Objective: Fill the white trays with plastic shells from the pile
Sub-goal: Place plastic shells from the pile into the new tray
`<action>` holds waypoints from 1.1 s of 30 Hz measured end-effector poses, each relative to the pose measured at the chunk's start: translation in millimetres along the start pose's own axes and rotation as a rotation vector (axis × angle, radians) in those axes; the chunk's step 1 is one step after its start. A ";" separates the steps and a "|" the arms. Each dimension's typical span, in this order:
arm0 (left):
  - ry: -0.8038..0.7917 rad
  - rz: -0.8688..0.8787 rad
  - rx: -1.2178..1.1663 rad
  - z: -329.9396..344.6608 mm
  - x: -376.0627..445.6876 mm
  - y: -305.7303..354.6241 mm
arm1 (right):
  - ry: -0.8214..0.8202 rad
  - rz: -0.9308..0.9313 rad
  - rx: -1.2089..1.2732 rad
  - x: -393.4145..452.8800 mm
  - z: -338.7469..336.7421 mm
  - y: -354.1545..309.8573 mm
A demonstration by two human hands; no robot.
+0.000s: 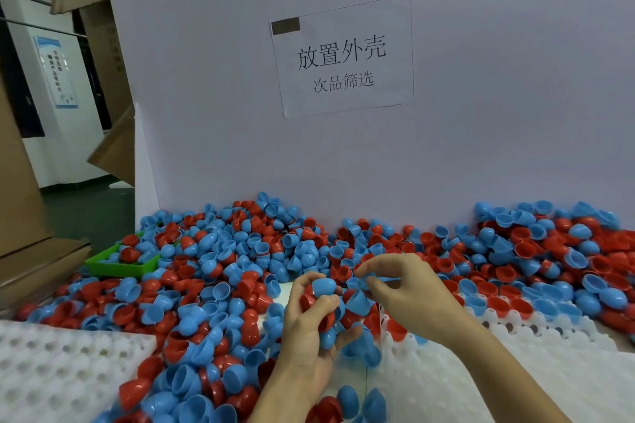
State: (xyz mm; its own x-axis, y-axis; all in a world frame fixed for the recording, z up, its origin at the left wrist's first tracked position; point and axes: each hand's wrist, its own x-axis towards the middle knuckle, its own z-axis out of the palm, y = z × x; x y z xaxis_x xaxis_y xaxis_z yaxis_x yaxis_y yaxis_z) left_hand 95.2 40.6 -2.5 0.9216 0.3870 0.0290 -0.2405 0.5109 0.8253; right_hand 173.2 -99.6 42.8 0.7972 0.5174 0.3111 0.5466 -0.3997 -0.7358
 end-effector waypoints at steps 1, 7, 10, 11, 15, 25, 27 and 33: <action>0.008 0.007 -0.003 -0.1 0.5 0.2 | 0.013 -0.016 -0.042 0.7 1.2 0.9; 0.003 0.039 0.008 -0.5 0.4 0.2 | 0.021 0.026 -0.048 2.0 4.2 2.3; 0.028 0.060 0.011 0.2 1.1 -0.4 | -0.068 0.073 -0.008 1.2 1.1 3.5; 0.041 0.067 0.005 0.5 1.6 -0.1 | -0.099 0.083 -0.004 0.3 1.1 4.6; 0.045 0.074 -0.018 2.0 1.7 0.6 | -0.119 0.078 -0.039 -0.7 8.8 8.9; 0.066 0.074 -0.076 1.6 0.6 4.9 | 0.007 0.000 -0.152 -0.2 2.0 17.2; 0.064 0.062 -0.101 1.8 0.4 5.4 | 0.049 0.018 -0.159 1.2 -14.1 16.6; 0.040 0.049 -0.124 2.6 -0.2 6.6 | 0.089 0.081 -0.231 -6.9 -53.6 22.9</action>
State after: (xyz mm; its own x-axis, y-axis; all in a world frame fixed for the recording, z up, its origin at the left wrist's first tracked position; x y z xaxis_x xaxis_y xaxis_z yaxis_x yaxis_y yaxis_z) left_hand 94.2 42.0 4.4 0.8954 0.4432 0.0432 -0.3234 0.5803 0.7474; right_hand 194.0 -152.9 56.1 0.8544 0.4124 0.3161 0.5163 -0.6046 -0.6066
